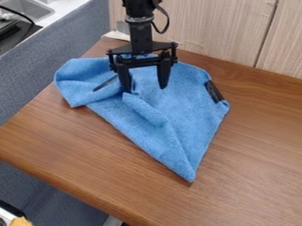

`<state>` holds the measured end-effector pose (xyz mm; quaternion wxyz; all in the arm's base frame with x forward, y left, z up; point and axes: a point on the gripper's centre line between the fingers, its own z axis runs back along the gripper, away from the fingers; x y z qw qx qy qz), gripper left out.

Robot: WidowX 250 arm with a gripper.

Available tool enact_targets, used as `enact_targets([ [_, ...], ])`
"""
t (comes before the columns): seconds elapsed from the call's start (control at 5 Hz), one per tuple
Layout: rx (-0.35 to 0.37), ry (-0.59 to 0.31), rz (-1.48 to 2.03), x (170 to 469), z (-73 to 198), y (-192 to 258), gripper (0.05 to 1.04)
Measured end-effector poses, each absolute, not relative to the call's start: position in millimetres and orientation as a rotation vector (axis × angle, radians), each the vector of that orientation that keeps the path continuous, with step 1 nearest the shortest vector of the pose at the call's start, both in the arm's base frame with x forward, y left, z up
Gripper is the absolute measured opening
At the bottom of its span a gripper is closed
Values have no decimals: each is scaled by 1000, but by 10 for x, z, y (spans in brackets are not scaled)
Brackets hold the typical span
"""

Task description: Fold the cloth from bottom left to right

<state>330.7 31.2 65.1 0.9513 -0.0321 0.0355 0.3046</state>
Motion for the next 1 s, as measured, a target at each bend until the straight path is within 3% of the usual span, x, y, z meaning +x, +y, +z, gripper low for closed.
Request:
enact_targets([
  [0.8, -102, -18, 588, 3021, 1302, 429, 1001],
  [1.0, -104, -30, 597, 2965, 1348, 481, 1001],
])
